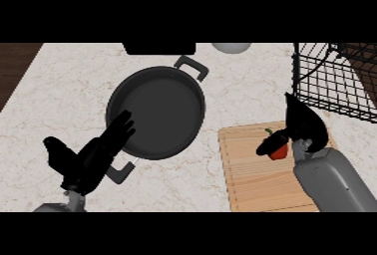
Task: Pick the bell pepper from the cutting board and place it in the pot
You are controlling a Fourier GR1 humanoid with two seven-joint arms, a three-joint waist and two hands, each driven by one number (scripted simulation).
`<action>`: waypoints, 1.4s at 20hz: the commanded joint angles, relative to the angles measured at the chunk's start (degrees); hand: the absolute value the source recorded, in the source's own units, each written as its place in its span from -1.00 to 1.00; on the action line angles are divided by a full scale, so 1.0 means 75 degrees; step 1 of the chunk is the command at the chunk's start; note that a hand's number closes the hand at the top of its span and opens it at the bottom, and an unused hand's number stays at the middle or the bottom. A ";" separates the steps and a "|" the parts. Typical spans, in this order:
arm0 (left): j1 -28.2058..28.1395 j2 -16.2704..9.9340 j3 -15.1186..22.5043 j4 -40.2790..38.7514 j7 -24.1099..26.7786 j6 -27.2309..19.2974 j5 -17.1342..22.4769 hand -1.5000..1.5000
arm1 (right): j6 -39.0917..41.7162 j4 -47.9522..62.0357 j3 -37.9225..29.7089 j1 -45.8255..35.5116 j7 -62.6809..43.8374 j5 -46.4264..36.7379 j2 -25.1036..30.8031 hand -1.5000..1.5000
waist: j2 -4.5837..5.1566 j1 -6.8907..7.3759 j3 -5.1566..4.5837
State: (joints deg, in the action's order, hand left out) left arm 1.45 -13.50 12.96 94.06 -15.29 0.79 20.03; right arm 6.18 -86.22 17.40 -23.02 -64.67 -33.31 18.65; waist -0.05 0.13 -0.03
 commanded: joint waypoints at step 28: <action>-0.0497 0.0795 -0.0224 0.0311 -0.0037 0.0338 -0.0792 0.00 | 0.0498 0.1296 -0.1316 0.0765 0.0572 -0.1481 -0.0963 -1.00 | 0.0002 0.0005 0.0004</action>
State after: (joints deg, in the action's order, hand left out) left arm -0.06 -8.77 10.68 94.20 -15.34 3.70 15.25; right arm 8.62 -76.94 9.24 -17.35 -58.25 -43.72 11.93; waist -0.01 0.16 0.00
